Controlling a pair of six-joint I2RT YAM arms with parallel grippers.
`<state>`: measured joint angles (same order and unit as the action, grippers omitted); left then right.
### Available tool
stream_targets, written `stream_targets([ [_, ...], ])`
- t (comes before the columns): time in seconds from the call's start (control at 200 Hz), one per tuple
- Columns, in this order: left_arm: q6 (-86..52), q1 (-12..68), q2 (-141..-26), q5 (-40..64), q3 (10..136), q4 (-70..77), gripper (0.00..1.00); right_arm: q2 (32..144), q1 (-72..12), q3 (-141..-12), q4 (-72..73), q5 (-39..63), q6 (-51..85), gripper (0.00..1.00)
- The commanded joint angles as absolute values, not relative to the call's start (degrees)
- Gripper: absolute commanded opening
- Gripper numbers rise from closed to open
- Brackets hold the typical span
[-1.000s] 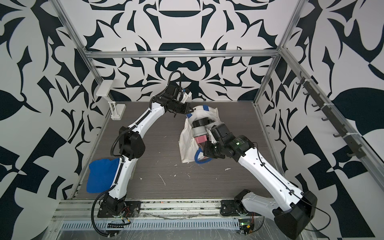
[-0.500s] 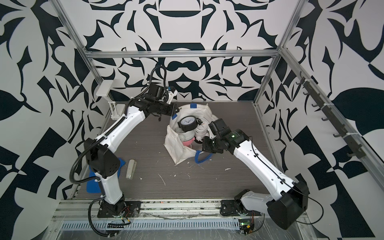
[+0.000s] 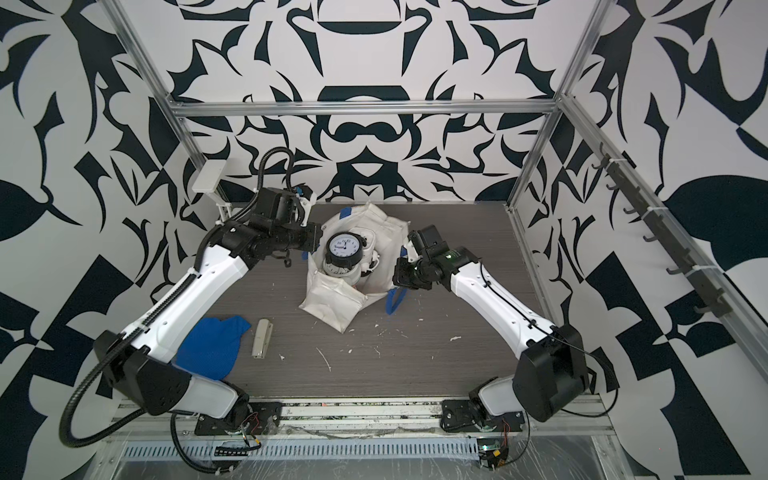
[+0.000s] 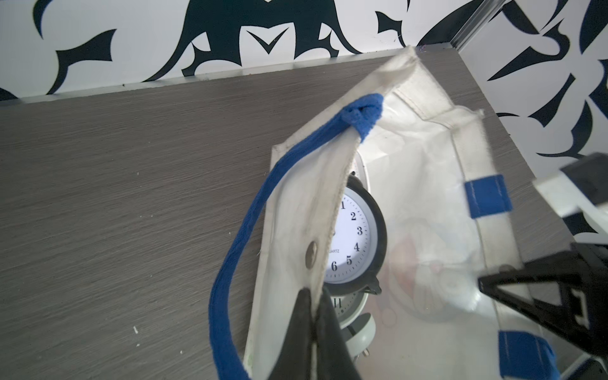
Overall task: Take the alarm clock out of the canvas bag
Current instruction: Pick up the canvas bag from the center of the board.
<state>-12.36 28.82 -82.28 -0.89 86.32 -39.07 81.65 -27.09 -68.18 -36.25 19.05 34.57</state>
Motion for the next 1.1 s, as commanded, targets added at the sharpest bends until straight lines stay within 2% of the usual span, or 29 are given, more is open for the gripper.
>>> stream_targets([
  [0.0,-13.36,28.59,-75.94,0.98,85.2,-28.64,0.0,80.97,-26.68,-72.86,-33.88,22.62,34.83,0.12],
  [0.185,-12.93,28.58,-74.29,2.72,83.31,-25.93,0.0,80.42,-25.53,-83.55,-42.54,23.05,32.25,0.39],
  [0.32,-12.75,28.56,-74.52,2.59,83.46,-24.46,0.0,80.92,-22.88,-89.49,-48.81,24.39,31.62,0.47],
  [0.53,-12.88,28.56,-74.71,5.45,83.54,-23.25,0.0,83.4,-21.36,-89.99,-39.38,36.1,36.99,0.48],
  [0.845,-15.22,28.56,-73.71,4.47,79.37,-20.19,0.0,88.55,-21.09,-79.39,-21.37,41.84,44.56,0.45],
  [1.095,-15.2,28.56,-77.28,0.07,82.61,-23.11,0.0,91.46,-20.31,-84.58,-36.58,38.68,34.27,0.46],
])
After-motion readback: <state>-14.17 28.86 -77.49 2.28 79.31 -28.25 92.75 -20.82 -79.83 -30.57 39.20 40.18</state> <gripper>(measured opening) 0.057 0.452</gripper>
